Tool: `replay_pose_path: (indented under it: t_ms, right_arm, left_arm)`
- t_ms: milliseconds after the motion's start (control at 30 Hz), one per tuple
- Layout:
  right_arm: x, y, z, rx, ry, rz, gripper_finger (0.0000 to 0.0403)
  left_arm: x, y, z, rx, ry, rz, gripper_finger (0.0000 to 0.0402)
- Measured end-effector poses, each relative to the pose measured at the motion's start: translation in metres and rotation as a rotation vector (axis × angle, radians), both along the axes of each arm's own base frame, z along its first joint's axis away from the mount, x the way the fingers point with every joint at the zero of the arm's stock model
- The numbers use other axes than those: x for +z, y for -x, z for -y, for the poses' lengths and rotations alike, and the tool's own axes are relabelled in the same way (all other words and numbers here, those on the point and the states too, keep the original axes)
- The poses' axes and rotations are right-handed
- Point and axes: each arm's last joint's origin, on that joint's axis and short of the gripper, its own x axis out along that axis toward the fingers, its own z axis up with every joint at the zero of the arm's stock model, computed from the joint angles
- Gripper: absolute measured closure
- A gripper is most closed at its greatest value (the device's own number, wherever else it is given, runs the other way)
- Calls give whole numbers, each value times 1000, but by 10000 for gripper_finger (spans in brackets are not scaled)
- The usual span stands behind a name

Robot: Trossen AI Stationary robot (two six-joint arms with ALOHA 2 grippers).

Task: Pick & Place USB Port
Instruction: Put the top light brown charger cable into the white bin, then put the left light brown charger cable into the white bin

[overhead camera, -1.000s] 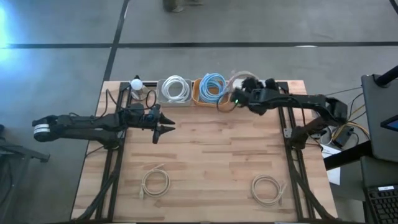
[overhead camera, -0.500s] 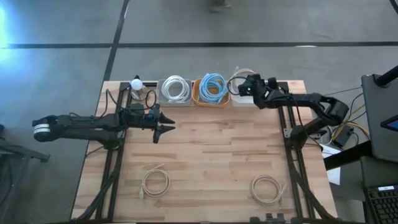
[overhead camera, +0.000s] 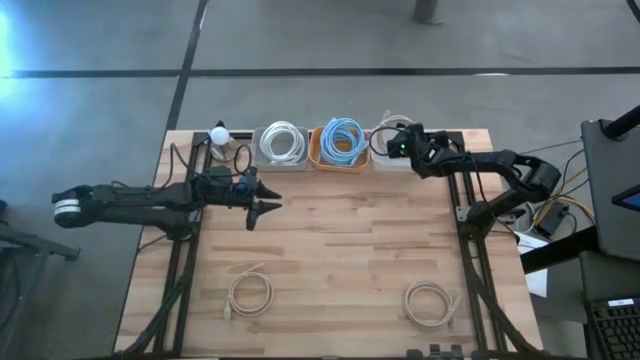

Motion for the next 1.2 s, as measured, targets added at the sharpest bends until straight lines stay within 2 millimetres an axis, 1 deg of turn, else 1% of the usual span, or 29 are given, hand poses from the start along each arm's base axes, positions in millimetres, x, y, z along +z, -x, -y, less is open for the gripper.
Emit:
replay_pose_path:
  t_ms: [133, 267, 400, 500, 600, 733, 933, 1067, 1200]
  right_arm:
    - [0, 0, 0, 7, -4, 1, 314]
    - [-1, -2, 0, 77, -51, 16, 291]
    - [-1, -4, -2, 103, -56, 3, 266]
    - [3, -9, -4, 134, -48, -8, 249]
    - [12, -16, -10, 188, -28, -17, 236]
    - [31, -30, -25, 289, 17, -11, 222]
    - [63, -52, -58, 458, 90, 49, 216]
    - [73, -62, -80, 615, 75, 103, 216]
    - [76, -72, -98, 760, 27, 169, 216]
  left_arm:
    - [0, 0, 0, 0, -1, 3, 245]
    - [0, 0, 0, 0, 1, 2, 245]
    - [0, 0, 0, 1, 1, 2, 245]
    - [0, 0, 0, 4, 17, 2, 245]
    - [0, 0, 2, -1, 30, 4, 245]
    - [1, -3, 11, -57, 12, 12, 245]
    - [5, -6, 34, -141, -38, 44, 253]
    - [4, -8, 52, -169, -77, 34, 267]
    - [1, -9, 73, -268, -70, -14, 283]
